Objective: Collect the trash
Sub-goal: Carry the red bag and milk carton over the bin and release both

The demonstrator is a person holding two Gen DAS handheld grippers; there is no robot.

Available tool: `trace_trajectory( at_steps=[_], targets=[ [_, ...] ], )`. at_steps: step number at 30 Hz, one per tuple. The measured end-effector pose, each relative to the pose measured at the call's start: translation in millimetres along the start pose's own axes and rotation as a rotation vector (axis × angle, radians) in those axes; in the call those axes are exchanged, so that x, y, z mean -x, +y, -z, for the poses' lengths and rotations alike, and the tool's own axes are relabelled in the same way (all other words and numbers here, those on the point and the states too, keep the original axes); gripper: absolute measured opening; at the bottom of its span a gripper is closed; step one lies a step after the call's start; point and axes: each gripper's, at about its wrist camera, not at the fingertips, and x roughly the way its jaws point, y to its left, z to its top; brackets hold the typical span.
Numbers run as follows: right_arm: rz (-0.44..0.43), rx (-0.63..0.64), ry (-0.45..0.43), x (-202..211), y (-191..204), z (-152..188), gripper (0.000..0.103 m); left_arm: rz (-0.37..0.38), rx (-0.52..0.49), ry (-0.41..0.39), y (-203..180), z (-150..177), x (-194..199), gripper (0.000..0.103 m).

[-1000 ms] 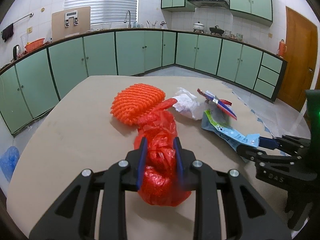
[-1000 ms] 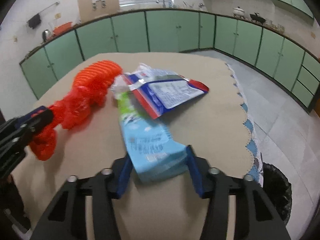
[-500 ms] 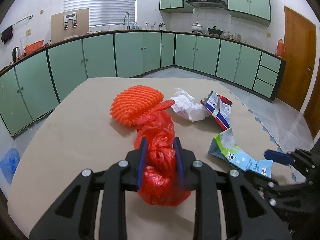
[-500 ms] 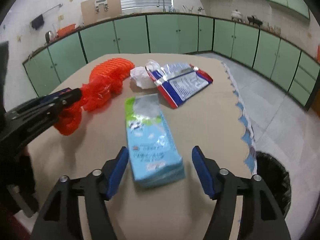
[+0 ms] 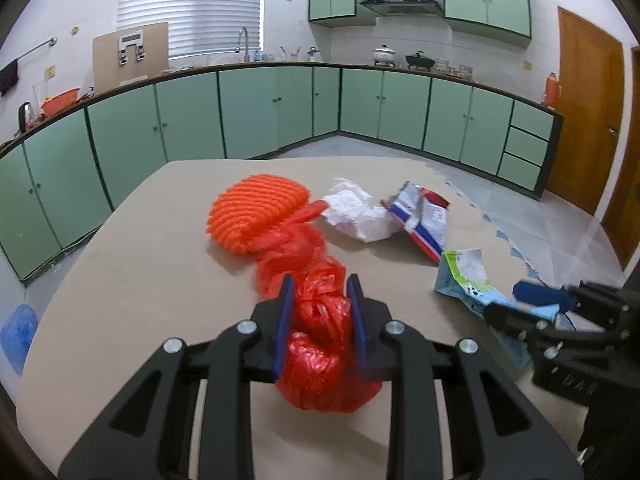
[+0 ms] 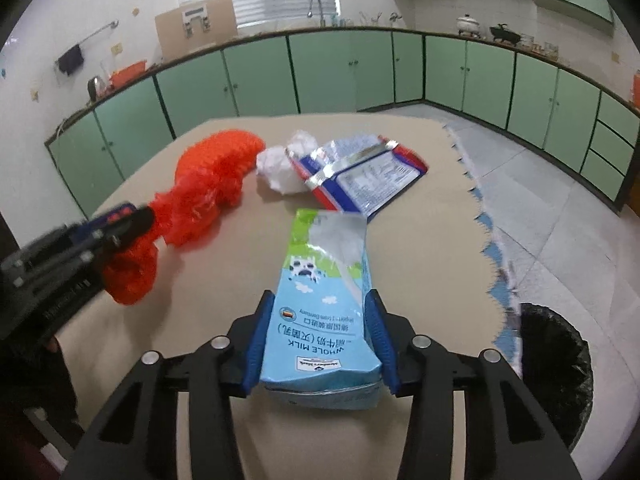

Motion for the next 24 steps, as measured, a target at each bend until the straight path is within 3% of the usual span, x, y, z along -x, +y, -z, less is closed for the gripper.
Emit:
trace_trajectory(
  at_steps=[14, 24],
  targets=[
    [0.071, -0.063, -0.141, 80.9, -39.4, -8.0, 0.045, 0.147, -0.085, -0.041, -71.8, -14.8, 8.2, 0.025],
    [0.21, -0.14, -0.205, 133.6, -96.8, 6.4, 0.045, 0.282, -0.164, -0.071, -144.4, -27.3, 8.7, 0.025]
  ],
)
